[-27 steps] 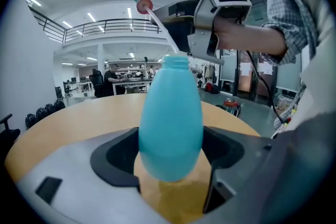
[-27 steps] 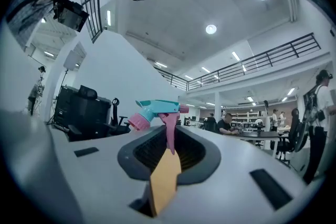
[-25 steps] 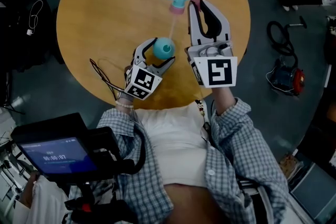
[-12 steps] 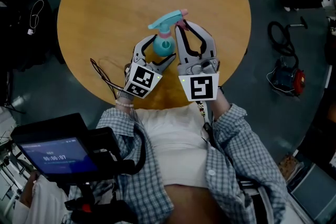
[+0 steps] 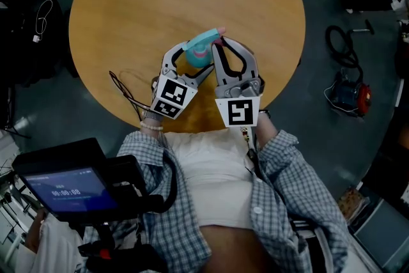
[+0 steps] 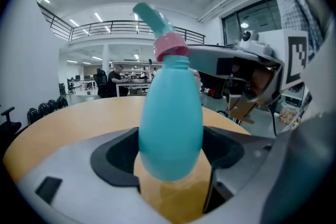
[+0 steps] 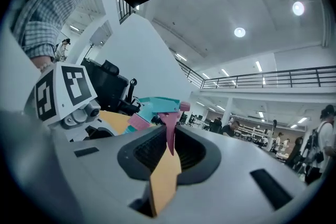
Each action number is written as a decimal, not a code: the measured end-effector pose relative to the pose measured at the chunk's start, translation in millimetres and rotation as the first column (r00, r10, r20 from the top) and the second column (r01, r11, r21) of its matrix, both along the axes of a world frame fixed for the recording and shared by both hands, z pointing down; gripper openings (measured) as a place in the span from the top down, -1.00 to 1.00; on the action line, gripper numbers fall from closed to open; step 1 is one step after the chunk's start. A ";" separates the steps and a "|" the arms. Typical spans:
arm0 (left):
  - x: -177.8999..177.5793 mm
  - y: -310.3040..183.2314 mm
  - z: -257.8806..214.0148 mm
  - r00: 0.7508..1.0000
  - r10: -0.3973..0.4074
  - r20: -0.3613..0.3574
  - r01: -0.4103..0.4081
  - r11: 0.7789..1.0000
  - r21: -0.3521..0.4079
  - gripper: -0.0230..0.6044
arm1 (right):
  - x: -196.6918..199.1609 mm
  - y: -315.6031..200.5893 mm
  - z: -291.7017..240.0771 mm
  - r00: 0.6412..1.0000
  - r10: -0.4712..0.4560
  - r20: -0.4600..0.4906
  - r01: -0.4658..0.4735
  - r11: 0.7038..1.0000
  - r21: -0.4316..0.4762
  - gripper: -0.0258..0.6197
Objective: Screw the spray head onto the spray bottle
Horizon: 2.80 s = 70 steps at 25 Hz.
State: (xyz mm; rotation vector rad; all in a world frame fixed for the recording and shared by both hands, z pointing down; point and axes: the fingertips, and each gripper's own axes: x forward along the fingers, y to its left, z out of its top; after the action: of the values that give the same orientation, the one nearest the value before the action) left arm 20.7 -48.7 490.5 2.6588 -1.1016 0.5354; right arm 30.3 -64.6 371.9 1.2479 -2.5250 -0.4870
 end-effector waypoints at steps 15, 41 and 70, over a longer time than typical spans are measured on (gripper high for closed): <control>6.7 4.5 2.6 1.000 0.025 -0.002 -0.025 1.000 -0.012 -0.25 | 2.7 3.5 -1.5 0.989 0.015 -0.144 0.003 0.993 0.120 0.80; -1.1 -3.7 8.2 0.994 -0.024 0.106 0.021 1.000 0.022 -0.25 | 14.9 14.1 -4.5 0.993 0.070 -0.092 -0.073 0.997 -0.031 0.80; -0.7 -1.5 11.1 0.994 0.005 0.112 -0.005 1.000 0.004 -0.25 | 10.7 19.6 11.1 0.983 -0.045 -0.180 0.040 0.999 -0.029 0.80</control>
State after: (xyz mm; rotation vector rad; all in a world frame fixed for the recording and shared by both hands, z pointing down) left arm 20.0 -50.2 501.6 2.6644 -1.1273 0.6920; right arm 41.0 -45.0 383.0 1.0899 -2.4022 -0.5500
